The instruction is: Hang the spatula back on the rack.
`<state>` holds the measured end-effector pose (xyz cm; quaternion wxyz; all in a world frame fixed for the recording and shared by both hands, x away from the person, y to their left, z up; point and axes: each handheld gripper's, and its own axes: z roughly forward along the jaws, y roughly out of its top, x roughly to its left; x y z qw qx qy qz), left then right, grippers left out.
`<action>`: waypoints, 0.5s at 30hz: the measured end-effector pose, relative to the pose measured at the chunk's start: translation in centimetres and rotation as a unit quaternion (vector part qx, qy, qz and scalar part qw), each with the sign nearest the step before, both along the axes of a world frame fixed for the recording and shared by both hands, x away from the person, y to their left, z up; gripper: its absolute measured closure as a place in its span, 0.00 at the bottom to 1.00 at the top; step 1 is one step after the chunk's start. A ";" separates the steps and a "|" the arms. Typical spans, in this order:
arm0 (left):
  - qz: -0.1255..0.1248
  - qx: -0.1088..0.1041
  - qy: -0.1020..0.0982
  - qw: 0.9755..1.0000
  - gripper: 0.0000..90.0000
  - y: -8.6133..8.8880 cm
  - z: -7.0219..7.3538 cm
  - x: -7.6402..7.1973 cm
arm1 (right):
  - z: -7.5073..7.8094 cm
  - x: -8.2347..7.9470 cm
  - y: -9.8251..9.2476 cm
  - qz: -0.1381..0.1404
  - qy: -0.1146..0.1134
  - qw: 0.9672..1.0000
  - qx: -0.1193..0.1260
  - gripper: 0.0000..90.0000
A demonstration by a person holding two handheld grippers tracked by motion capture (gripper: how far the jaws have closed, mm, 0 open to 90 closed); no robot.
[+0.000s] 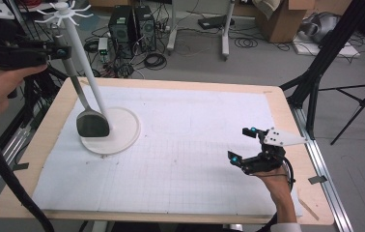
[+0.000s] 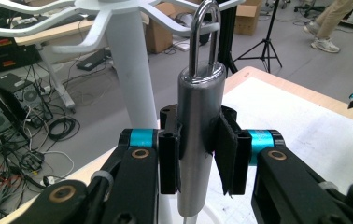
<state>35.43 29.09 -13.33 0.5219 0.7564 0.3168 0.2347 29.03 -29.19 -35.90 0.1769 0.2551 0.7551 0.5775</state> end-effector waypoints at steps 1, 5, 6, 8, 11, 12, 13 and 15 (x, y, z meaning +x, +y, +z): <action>0.001 -0.001 0.000 1.000 0.80 0.0 0.0 0.0 | 0.0 0.0 0.0 0.000 0.001 1.000 0.001 0.00; 0.005 0.002 0.002 1.000 0.80 0.0 -0.1 0.3 | -0.1 -0.1 0.1 0.002 0.004 1.000 0.002 0.00; 0.007 0.005 0.003 1.000 0.80 0.0 -0.1 0.3 | -0.1 0.0 0.1 0.003 0.004 1.000 0.001 0.00; 0.010 0.007 -0.001 1.000 0.80 -0.1 -0.2 0.4 | -0.1 0.0 0.1 0.002 0.007 1.000 0.001 0.00; 0.012 0.006 0.001 1.000 0.80 -0.1 -0.3 0.6 | -0.2 0.0 0.2 0.003 0.007 1.000 -0.001 0.00; 0.013 0.009 0.003 1.000 0.80 -0.1 -0.4 0.6 | -0.2 0.0 0.2 0.003 0.006 1.000 -0.001 0.00; 0.014 0.014 0.002 1.000 0.80 -0.1 -0.5 0.7 | -0.2 0.0 0.2 0.003 0.005 1.000 -0.001 0.00; 0.019 0.000 -0.017 1.000 0.78 0.0 -0.5 0.5 | -0.2 0.0 0.2 0.002 0.004 1.000 -0.002 0.00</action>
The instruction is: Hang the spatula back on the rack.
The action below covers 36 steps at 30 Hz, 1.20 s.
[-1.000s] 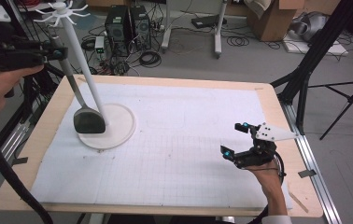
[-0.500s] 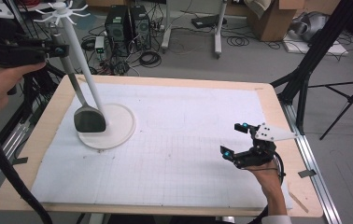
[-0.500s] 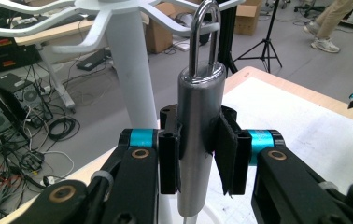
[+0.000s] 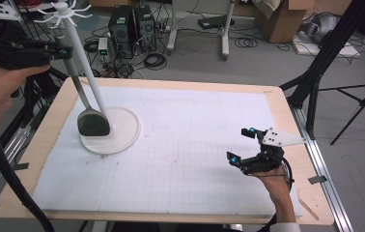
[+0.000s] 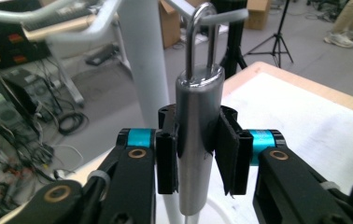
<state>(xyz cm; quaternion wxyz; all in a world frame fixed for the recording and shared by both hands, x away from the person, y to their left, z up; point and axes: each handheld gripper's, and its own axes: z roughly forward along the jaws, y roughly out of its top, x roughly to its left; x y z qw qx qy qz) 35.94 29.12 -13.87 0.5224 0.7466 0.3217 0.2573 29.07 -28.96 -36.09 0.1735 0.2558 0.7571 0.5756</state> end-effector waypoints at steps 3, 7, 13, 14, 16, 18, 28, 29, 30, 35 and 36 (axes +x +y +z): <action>-0.002 0.003 -0.003 1.000 0.76 0.1 0.1 -0.2 | 0.0 0.0 0.0 0.000 0.000 1.000 0.000 0.00; -0.007 0.006 -0.001 1.000 0.75 0.2 -0.1 -0.3 | -0.2 0.0 0.0 0.001 0.004 1.000 0.001 0.00; -0.012 0.003 -0.001 1.000 0.72 0.5 -0.6 -1.1 | -0.4 0.2 0.0 0.003 0.008 1.000 0.003 0.00; -0.011 0.004 -0.001 1.000 0.72 0.6 -0.6 -1.2 | -0.4 0.2 0.1 0.003 0.006 1.000 0.002 0.00; -0.010 0.004 -0.002 1.000 0.71 0.7 -0.8 -1.6 | -0.5 0.2 0.1 0.003 0.008 1.000 0.001 0.00; -0.011 0.003 -0.004 1.000 0.71 0.8 -0.9 -1.8 | -0.4 0.2 0.1 0.003 0.006 1.000 0.002 0.00; -0.008 0.007 -0.010 1.000 0.72 1.3 -1.0 -2.9 | -0.4 0.1 0.2 0.004 0.006 1.000 0.001 0.00; -0.009 0.007 -0.011 1.000 0.72 1.3 -1.0 -3.0 | -0.4 0.1 0.2 0.004 0.003 1.000 0.002 0.00; -0.009 0.006 -0.011 1.000 0.72 1.4 -1.0 -3.1 | -0.4 0.1 0.2 0.004 0.004 1.000 0.001 0.00; -0.018 0.002 -0.010 1.000 0.71 1.4 -1.4 -3.6 | -0.3 0.0 0.2 0.003 0.005 1.000 0.001 0.00; -0.022 0.001 -0.009 1.000 0.71 1.4 -1.5 -3.6 | -0.3 0.0 0.2 0.002 0.005 1.000 0.001 0.00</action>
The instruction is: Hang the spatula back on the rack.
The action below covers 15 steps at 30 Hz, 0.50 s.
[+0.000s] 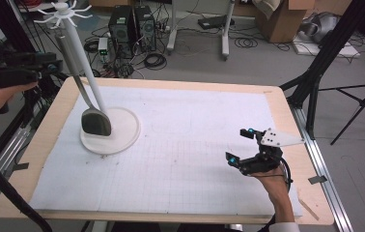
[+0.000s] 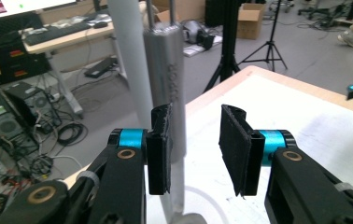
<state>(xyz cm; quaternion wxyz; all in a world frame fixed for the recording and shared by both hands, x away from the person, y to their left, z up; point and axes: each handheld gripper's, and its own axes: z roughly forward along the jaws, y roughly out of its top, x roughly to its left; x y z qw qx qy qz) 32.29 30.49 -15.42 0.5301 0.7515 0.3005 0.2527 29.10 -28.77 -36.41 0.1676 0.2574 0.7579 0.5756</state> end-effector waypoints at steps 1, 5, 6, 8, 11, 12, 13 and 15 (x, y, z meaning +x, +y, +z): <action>-0.003 0.001 0.000 1.000 0.71 -0.1 -0.1 -0.1 | 0.0 0.0 0.0 0.000 -0.001 1.000 0.001 0.00; -0.015 0.006 -0.001 1.000 0.67 -0.6 -0.7 -0.5 | 0.0 -0.1 0.0 0.000 -0.002 1.000 0.000 0.00; -0.019 0.005 -0.001 1.000 0.65 -0.6 -0.9 -0.6 | 0.1 -0.1 0.0 -0.002 -0.001 1.000 -0.001 0.00; -0.030 0.005 -0.001 1.000 0.65 -0.8 -1.3 -0.9 | 0.1 -0.2 -0.1 -0.001 -0.004 1.000 -0.001 0.00; -0.048 0.006 -0.004 0.999 0.64 -1.3 -2.0 -1.3 | 0.1 -0.2 -0.2 -0.004 -0.003 1.000 0.000 0.00; -0.055 0.005 -0.003 0.998 0.64 -1.5 -2.3 -1.5 | 0.1 -0.3 -0.2 -0.005 -0.002 1.000 0.001 0.00; -0.059 0.007 -0.001 0.998 0.61 -1.7 -2.6 -1.6 | 0.1 -0.3 -0.2 -0.005 -0.001 1.000 0.002 0.00; -0.069 0.009 0.001 0.998 0.58 -2.2 -3.2 -1.9 | 0.1 -0.3 -0.2 -0.008 -0.004 1.000 0.001 0.00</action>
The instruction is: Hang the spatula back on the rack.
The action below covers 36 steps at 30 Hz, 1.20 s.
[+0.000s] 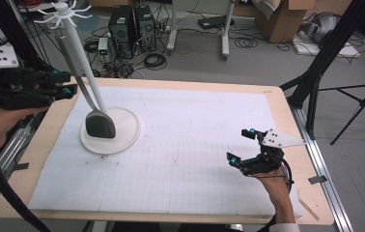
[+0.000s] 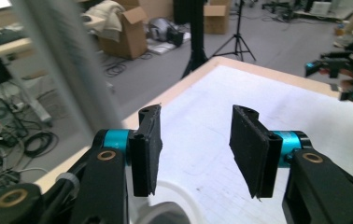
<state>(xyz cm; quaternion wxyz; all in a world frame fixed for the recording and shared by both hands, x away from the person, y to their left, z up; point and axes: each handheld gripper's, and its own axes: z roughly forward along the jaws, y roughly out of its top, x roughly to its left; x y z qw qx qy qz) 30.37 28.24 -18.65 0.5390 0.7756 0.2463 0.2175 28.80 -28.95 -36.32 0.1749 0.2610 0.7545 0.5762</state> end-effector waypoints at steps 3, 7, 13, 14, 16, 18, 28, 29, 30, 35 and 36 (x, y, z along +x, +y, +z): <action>-0.008 0.001 0.000 1.000 0.52 -0.9 -1.1 -0.5 | 0.0 0.0 0.0 -0.001 -0.001 1.000 -0.001 0.00; -0.028 -0.002 0.001 1.000 0.42 -1.8 -2.7 -1.1 | 0.0 -0.1 -0.1 -0.002 -0.002 1.000 -0.001 0.00; -0.026 -0.010 -0.003 1.000 0.19 -2.6 -5.6 -1.8 | -0.1 -0.2 -0.3 -0.008 -0.002 1.000 0.003 0.00; -0.027 -0.011 -0.007 1.000 0.18 -2.7 -6.2 -1.9 | -0.1 -0.2 -0.4 -0.008 -0.004 1.000 0.003 0.00; -0.026 -0.016 -0.011 0.999 0.13 -2.9 -7.5 -2.1 | -0.2 -0.2 -0.5 -0.009 -0.006 1.000 0.002 0.00; -0.021 -0.018 -0.007 1.000 0.07 -3.1 -8.7 -2.1 | -0.3 -0.2 -0.6 -0.010 -0.006 1.000 0.002 0.00; -0.014 -0.055 -0.022 0.998 0.02 -3.9 -13.9 -2.7 | -0.9 -0.5 -1.3 -0.020 -0.007 1.000 0.008 0.00; -0.011 -0.055 -0.025 0.998 0.02 -3.8 -14.4 -2.8 | -0.9 -0.5 -1.4 -0.021 -0.011 1.000 0.007 0.00; -0.009 -0.058 -0.025 0.998 0.02 -3.8 -15.0 -2.9 | -1.0 -0.6 -1.4 -0.021 -0.012 1.000 0.009 0.00; -0.003 -0.071 -0.014 0.997 0.02 -3.2 -17.7 -3.1 | -1.5 -0.7 -1.7 -0.023 -0.015 1.000 0.008 0.00; -0.001 -0.070 -0.013 0.997 0.02 -3.0 -18.1 -3.2 | -1.6 -0.7 -1.8 -0.023 -0.016 1.000 0.006 0.00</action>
